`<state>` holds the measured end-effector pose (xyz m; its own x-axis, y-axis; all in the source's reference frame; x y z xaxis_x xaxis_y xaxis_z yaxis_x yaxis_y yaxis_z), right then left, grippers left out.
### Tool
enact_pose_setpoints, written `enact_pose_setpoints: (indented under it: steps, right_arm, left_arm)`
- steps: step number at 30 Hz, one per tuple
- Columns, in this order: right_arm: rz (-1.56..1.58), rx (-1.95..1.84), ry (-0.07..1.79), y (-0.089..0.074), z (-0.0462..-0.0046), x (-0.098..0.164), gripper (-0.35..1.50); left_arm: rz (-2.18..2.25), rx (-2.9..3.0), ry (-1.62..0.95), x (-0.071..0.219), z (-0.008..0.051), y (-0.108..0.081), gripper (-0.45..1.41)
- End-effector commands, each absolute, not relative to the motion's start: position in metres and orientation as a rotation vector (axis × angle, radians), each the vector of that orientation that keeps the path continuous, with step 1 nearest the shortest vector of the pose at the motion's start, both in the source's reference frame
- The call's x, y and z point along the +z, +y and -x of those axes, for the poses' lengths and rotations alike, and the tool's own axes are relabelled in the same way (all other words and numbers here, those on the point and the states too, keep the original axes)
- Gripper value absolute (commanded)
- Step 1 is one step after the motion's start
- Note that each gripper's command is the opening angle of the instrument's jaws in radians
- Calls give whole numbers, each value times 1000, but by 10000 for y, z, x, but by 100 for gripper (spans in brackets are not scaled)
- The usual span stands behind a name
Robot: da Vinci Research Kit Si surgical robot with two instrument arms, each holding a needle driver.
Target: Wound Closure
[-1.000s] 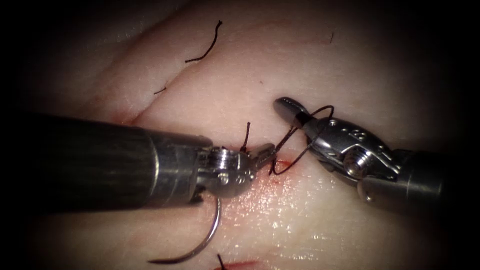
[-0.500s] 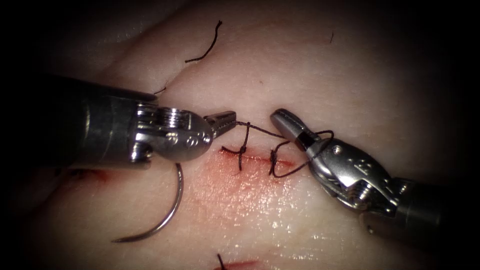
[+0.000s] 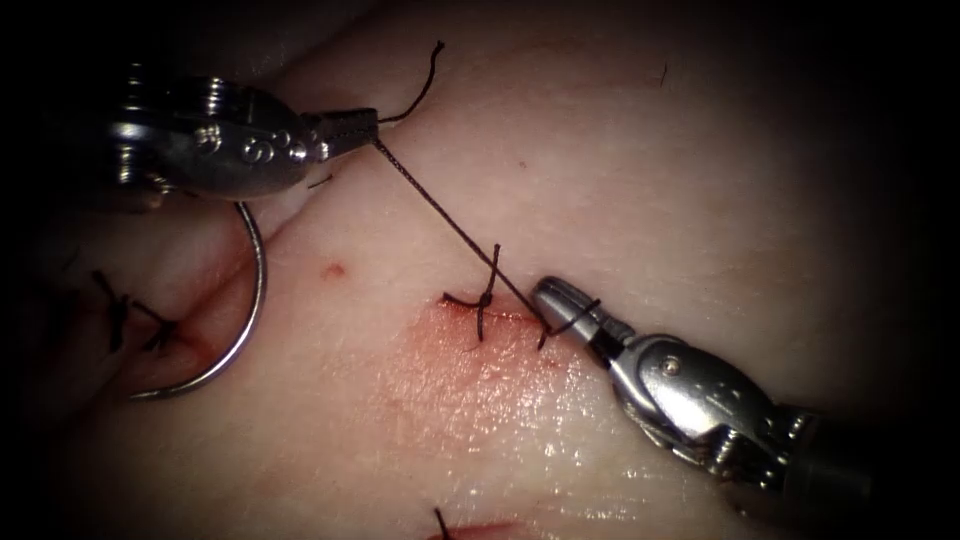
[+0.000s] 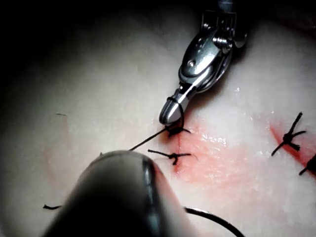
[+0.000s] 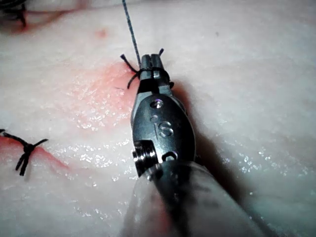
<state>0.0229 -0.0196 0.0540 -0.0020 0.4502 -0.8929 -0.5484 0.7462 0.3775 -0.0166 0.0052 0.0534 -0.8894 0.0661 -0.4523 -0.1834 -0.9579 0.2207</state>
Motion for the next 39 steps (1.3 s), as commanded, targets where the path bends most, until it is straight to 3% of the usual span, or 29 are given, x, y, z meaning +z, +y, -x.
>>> enact_pose_setpoints:
  steps: [1,23,39]
  right_arm:
    - [92,780,1365,-196,-236,543,-35]
    - [182,644,1367,-228,-216,553,-35]
    - [197,585,1382,-258,-229,533,-35]
  left_arm:
    - [679,2901,401,537,169,60,-45]
    - [679,2869,455,601,164,150,-45]
    - [609,2796,568,641,176,217,-45]
